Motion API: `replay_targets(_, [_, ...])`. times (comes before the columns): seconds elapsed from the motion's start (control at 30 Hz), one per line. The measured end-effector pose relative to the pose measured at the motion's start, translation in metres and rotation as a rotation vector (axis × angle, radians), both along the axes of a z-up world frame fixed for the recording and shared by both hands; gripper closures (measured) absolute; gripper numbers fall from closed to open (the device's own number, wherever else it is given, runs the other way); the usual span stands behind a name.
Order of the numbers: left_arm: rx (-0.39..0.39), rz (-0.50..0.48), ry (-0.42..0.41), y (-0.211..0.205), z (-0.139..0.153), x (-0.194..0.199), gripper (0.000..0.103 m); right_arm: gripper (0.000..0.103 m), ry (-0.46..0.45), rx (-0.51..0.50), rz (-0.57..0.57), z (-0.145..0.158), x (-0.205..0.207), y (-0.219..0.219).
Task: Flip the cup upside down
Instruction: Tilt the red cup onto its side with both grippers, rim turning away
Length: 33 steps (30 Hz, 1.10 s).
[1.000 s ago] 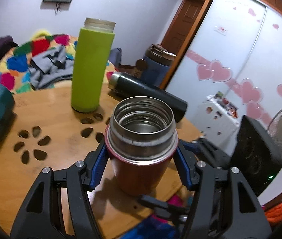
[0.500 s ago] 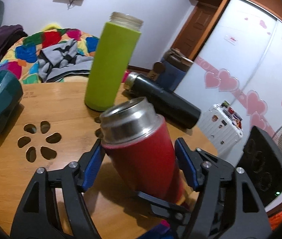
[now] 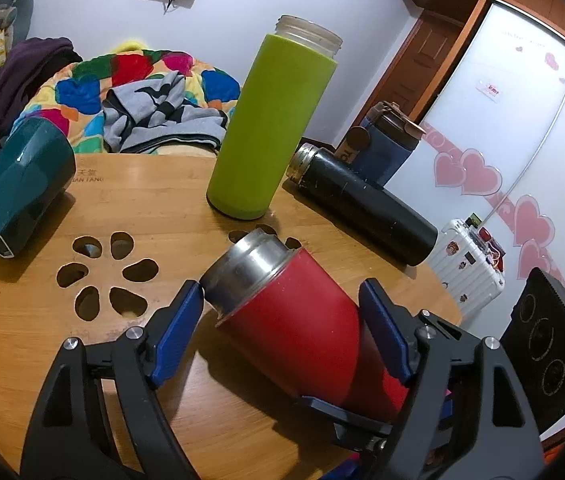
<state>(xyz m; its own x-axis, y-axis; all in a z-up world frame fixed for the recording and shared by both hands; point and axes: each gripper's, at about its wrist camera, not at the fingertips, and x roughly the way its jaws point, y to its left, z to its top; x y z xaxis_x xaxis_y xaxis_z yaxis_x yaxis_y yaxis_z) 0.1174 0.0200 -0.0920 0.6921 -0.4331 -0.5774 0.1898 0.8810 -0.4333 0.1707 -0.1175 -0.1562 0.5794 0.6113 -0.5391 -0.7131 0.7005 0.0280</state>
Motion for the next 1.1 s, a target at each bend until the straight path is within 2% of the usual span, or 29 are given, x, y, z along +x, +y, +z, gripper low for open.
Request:
replay_targets(0.17, [0.087,0.020,-0.017,-0.006,-0.001,-0.004,0.022,0.044,0.011,-0.009,0.002,-0.003,0.002,0.002])
replay_targets(0.3, [0.116,0.015,-0.032,-0.010,0.002,-0.006,0.022,0.044,0.012,-0.009,0.000,-0.003,0.005,0.001])
replay_targets(0.5, [0.177,0.025,-0.114,-0.013,0.022,-0.020,0.022,0.044,-0.019,0.001,-0.018,0.006,0.000,-0.003])
replay_targets(0.87, [0.158,0.026,-0.234,-0.005,0.057,-0.045,0.022,0.044,-0.084,0.015,-0.013,0.028,-0.008,0.003])
replay_targets(1.1, [0.144,0.044,-0.237,0.002,0.060,-0.042,0.022,0.044,-0.062,-0.004,-0.014,0.031,0.002,0.014])
